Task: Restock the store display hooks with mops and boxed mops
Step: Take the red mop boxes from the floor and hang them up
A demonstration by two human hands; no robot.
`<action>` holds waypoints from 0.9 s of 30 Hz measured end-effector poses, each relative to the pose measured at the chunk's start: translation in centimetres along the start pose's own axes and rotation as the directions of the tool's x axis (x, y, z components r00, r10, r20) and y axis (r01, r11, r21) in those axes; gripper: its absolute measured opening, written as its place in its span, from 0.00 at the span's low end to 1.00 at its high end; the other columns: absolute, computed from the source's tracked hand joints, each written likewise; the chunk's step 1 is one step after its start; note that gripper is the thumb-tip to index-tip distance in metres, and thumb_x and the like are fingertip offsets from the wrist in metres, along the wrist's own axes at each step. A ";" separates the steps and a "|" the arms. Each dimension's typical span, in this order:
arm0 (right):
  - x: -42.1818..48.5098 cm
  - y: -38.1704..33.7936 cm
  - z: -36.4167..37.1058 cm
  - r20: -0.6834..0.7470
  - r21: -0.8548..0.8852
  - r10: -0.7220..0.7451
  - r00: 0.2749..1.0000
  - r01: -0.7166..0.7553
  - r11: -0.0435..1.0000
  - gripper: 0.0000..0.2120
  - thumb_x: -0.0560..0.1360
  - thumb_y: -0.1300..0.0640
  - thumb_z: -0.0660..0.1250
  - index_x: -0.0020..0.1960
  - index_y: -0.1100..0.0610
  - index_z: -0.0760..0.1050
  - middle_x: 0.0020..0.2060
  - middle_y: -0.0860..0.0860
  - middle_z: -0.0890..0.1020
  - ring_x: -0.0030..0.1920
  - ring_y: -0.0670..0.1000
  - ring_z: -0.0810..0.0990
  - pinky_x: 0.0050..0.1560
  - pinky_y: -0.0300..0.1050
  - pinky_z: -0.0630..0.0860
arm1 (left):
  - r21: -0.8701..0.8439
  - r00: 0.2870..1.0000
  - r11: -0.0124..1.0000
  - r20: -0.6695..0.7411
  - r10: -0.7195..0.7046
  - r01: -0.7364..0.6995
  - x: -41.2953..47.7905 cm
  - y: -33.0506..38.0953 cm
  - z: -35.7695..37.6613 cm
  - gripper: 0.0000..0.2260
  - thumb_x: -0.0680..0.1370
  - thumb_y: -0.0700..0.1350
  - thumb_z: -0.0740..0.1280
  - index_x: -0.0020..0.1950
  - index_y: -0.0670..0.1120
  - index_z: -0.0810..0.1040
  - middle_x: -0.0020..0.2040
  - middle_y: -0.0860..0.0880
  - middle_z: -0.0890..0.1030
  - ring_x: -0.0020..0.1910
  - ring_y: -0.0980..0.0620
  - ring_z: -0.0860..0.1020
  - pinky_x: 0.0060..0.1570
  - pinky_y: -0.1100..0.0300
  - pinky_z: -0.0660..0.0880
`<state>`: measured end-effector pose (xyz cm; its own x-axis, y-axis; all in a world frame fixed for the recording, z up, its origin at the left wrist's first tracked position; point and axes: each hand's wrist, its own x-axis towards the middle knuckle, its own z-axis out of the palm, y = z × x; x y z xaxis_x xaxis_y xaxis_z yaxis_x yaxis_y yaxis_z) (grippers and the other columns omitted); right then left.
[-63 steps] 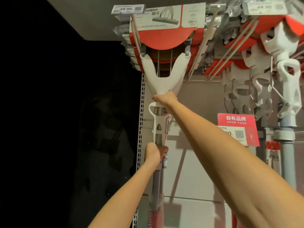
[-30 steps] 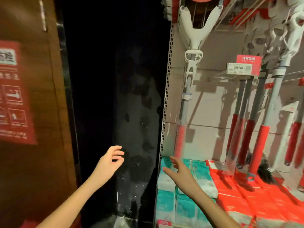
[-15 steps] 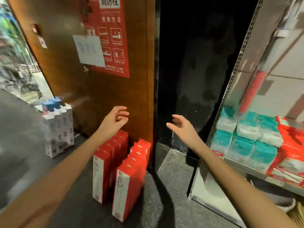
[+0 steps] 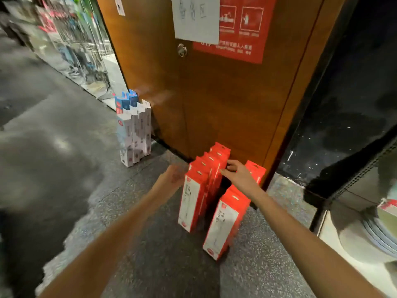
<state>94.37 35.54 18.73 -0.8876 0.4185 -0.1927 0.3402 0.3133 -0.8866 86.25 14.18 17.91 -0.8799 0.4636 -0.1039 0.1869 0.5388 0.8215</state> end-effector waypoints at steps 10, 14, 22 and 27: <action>12.3 5.6 12.8 0.002 0.149 0.285 0.959 -0.282 0.948 0.24 0.72 0.59 0.72 0.66 0.60 0.70 0.54 0.53 0.75 0.60 0.56 0.76 0.65 0.53 0.70 | 0.137 0.960 0.982 0.231 -0.160 0.131 15.4 -13.3 -2.0 0.17 0.77 0.36 0.64 0.65 0.42 0.68 0.56 0.39 0.77 0.50 0.44 0.77 0.50 0.50 0.75; 17.3 10.4 16.2 -0.012 0.190 0.404 0.915 -0.395 0.899 0.26 0.73 0.61 0.71 0.68 0.63 0.67 0.52 0.53 0.74 0.52 0.52 0.75 0.56 0.45 0.72 | 0.127 0.924 0.972 0.309 -0.228 0.197 21.7 -17.9 0.5 0.14 0.77 0.37 0.63 0.63 0.43 0.70 0.52 0.44 0.76 0.49 0.49 0.73 0.52 0.55 0.71; 25.7 21.0 22.2 -0.008 0.210 0.633 0.774 -0.618 0.758 0.37 0.70 0.57 0.75 0.73 0.62 0.60 0.67 0.62 0.71 0.65 0.61 0.72 0.64 0.56 0.71 | 0.199 0.824 0.945 0.463 -0.325 0.260 33.3 -28.3 5.6 0.22 0.76 0.35 0.66 0.69 0.39 0.65 0.58 0.42 0.75 0.49 0.51 0.74 0.40 0.66 0.71; 30.7 27.4 24.5 0.000 0.243 0.689 0.725 -0.668 0.703 0.44 0.67 0.57 0.77 0.75 0.61 0.56 0.69 0.61 0.68 0.68 0.60 0.69 0.66 0.56 0.69 | 0.205 0.786 0.956 0.546 -0.291 0.211 39.5 -33.4 10.0 0.25 0.74 0.39 0.70 0.68 0.41 0.65 0.60 0.46 0.73 0.58 0.51 0.72 0.54 0.60 0.73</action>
<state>68.83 36.02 -21.76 -0.4089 0.5188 -0.7508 0.7567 -0.2671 -0.5967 49.59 21.53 -19.19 -0.5075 0.5916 -0.6264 0.0821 0.7569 0.6483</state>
